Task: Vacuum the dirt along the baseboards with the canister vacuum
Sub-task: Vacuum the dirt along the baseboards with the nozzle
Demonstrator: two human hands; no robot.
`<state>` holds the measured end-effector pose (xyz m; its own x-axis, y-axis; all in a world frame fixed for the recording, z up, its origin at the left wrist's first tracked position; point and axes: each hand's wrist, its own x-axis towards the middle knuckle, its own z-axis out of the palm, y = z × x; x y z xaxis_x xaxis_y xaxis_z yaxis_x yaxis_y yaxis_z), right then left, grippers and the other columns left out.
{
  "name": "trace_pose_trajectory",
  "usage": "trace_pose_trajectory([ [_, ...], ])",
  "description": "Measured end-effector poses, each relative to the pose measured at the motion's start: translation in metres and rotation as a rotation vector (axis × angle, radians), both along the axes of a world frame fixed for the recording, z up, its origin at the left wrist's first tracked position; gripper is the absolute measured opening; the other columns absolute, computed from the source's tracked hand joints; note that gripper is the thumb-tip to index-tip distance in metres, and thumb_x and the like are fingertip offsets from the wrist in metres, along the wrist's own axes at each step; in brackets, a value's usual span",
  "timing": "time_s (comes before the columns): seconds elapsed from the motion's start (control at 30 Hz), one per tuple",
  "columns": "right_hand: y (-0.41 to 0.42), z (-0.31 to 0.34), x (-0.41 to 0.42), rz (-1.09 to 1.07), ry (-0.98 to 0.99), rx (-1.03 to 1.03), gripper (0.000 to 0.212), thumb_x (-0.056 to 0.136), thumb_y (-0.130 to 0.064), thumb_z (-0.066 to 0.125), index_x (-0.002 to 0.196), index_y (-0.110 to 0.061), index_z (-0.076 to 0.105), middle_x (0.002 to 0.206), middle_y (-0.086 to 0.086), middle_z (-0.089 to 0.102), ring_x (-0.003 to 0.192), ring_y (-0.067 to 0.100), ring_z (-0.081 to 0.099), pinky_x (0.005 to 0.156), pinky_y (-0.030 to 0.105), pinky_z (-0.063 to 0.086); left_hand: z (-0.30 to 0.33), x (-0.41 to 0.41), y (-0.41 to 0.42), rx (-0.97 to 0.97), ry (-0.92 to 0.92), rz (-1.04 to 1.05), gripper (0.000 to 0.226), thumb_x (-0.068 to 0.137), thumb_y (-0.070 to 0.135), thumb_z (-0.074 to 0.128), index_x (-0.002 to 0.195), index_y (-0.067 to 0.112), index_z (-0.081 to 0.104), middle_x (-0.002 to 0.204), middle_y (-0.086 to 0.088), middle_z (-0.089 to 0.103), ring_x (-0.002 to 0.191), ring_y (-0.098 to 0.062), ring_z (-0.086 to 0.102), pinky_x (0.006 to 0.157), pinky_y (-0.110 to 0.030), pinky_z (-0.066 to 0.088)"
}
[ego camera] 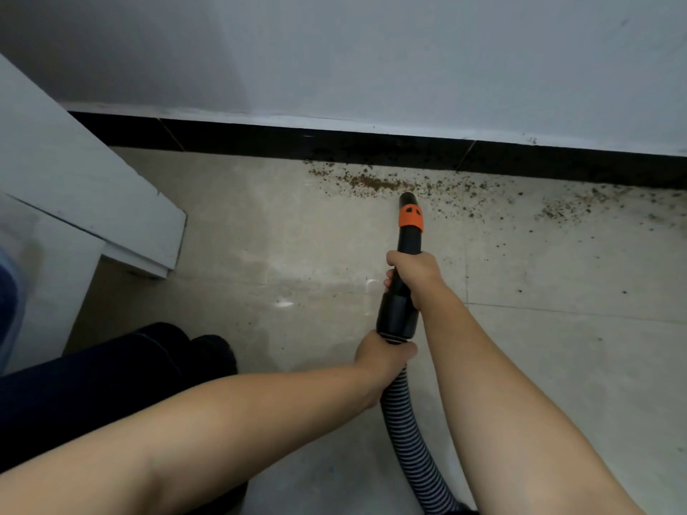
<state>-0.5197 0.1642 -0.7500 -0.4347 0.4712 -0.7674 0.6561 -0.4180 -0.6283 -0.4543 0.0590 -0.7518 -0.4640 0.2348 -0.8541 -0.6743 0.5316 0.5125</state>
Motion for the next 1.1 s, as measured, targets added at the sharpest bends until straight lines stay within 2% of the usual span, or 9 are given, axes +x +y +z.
trace_pose_trajectory([
  [0.1,-0.009,-0.001,-0.01,0.064,0.003,-0.007,0.017,0.082,-0.002,0.058,0.096,-0.002,0.048,0.061,0.01,0.051,0.045,0.021,0.048,0.045,0.026,0.045,-0.003,-0.002,-0.005,-0.01,0.001,0.049,0.031,0.082,0.013,0.061,0.113,0.005,0.059,0.093,-0.01,0.062,0.082,-0.024,0.058,0.061,-0.025,0.045],
  [0.23,-0.04,-0.003,-0.029,0.215,0.005,-0.017,0.02,0.081,-0.002,0.058,0.098,-0.001,0.049,0.061,0.01,0.052,0.045,0.021,0.05,0.047,0.027,0.045,-0.002,-0.008,-0.024,-0.043,0.024,0.171,0.027,0.083,0.016,0.063,0.11,0.008,0.061,0.104,-0.016,0.068,0.093,-0.029,0.065,0.07,-0.03,0.049],
  [0.4,-0.072,-0.002,-0.052,0.326,0.018,-0.074,0.021,0.082,-0.004,0.058,0.1,-0.004,0.048,0.065,0.01,0.054,0.048,0.02,0.051,0.048,0.027,0.047,-0.004,-0.023,-0.048,-0.085,0.088,0.258,0.024,0.082,0.013,0.062,0.105,0.006,0.062,0.1,-0.018,0.069,0.092,-0.032,0.065,0.07,-0.031,0.049],
  [0.57,-0.069,-0.005,-0.057,0.248,0.031,-0.07,0.019,0.082,-0.004,0.059,0.099,-0.003,0.049,0.064,0.01,0.053,0.047,0.02,0.05,0.047,0.026,0.046,-0.008,-0.032,-0.049,-0.062,0.102,0.233,0.032,0.081,0.015,0.064,0.112,0.01,0.061,0.102,-0.012,0.069,0.092,-0.027,0.065,0.08,-0.035,0.054],
  [0.7,-0.043,-0.004,-0.042,0.134,0.008,-0.049,0.012,0.083,-0.004,0.058,0.09,-0.006,0.048,0.063,0.009,0.053,0.046,0.02,0.05,0.049,0.027,0.046,-0.007,-0.026,-0.034,-0.042,0.097,0.151,0.033,0.082,0.012,0.06,0.116,0.01,0.059,0.104,-0.013,0.067,0.088,-0.027,0.062,0.068,-0.026,0.046],
  [0.87,-0.009,-0.004,-0.025,0.007,0.004,-0.026,0.017,0.082,-0.002,0.057,0.095,-0.004,0.047,0.062,0.009,0.05,0.048,0.02,0.048,0.05,0.028,0.047,-0.003,-0.021,-0.008,-0.024,0.083,0.058,0.034,0.082,0.01,0.059,0.116,0.008,0.058,0.091,-0.006,0.059,0.079,-0.02,0.055,0.056,-0.022,0.04],
  [1.0,-0.001,-0.003,-0.022,-0.016,0.004,-0.034,0.013,0.082,-0.001,0.057,0.084,-0.008,0.046,0.06,0.009,0.05,0.046,0.021,0.048,0.051,0.029,0.047,-0.004,-0.021,-0.003,-0.02,0.08,0.017,0.034,0.082,0.011,0.059,0.116,0.007,0.057,0.093,-0.007,0.059,0.081,-0.021,0.055,0.064,-0.024,0.041],
  [1.1,-0.005,-0.002,-0.017,-0.017,0.001,-0.048,0.012,0.082,-0.001,0.056,0.085,-0.008,0.046,0.06,0.009,0.05,0.046,0.021,0.048,0.051,0.029,0.048,-0.002,-0.017,-0.006,-0.016,0.064,0.015,0.034,0.082,0.012,0.058,0.116,0.007,0.057,0.092,-0.007,0.058,0.081,-0.021,0.055,0.063,-0.023,0.042],
])
